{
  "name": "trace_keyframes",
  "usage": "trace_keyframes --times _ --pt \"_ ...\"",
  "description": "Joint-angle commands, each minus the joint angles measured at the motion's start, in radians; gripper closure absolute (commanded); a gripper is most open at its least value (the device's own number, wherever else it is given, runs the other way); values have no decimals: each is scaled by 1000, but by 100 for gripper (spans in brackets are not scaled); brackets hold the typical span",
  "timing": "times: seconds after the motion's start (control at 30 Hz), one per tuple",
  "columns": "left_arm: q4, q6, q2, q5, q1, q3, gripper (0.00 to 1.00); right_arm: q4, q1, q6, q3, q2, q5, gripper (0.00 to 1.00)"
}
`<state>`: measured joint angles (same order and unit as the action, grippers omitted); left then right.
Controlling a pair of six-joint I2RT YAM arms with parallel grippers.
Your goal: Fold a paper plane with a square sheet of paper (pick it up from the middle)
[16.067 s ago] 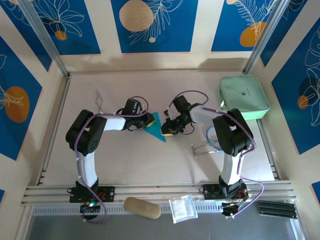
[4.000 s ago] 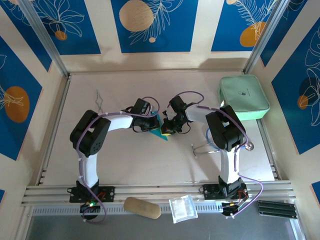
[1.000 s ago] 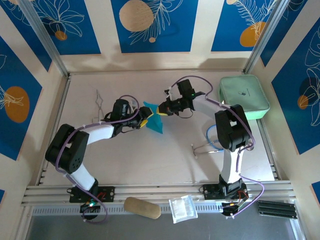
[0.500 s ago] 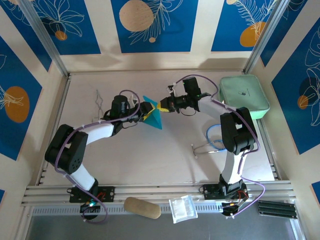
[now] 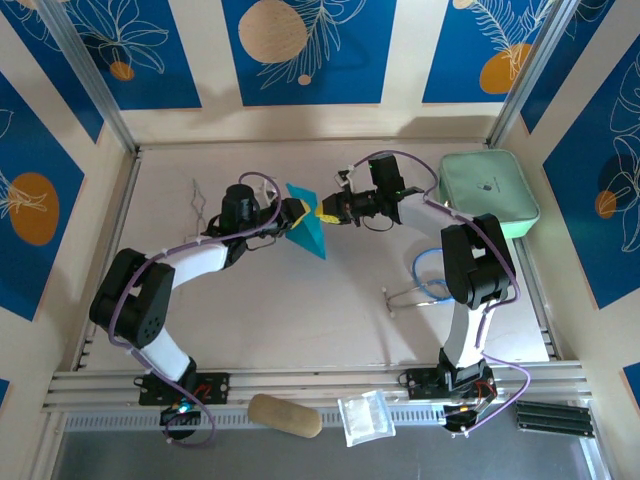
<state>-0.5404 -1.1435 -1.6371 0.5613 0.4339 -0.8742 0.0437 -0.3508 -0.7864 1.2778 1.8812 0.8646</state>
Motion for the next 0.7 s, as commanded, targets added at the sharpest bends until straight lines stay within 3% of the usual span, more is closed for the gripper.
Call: trace_keyframes --times 0.0,0.2,0.4,0.53,0.67 --pt "4 31 31 12 -8 -31 83 5 5 -8 -9 -14 33 88" --pt "52 61 38 3 -9 -53 93 46 12 15 -4 -37 -7 74" --pt "220 161 67 -32 -17 -86 94 222 30 164 -4 -134 -285 61" --pt "546 338 83 -141 -13 -175 95 321 38 247 -9 -201 -499 57" --pt "956 558 50 -413 20 -338 94 349 53 285 -38 -253 -614 52"
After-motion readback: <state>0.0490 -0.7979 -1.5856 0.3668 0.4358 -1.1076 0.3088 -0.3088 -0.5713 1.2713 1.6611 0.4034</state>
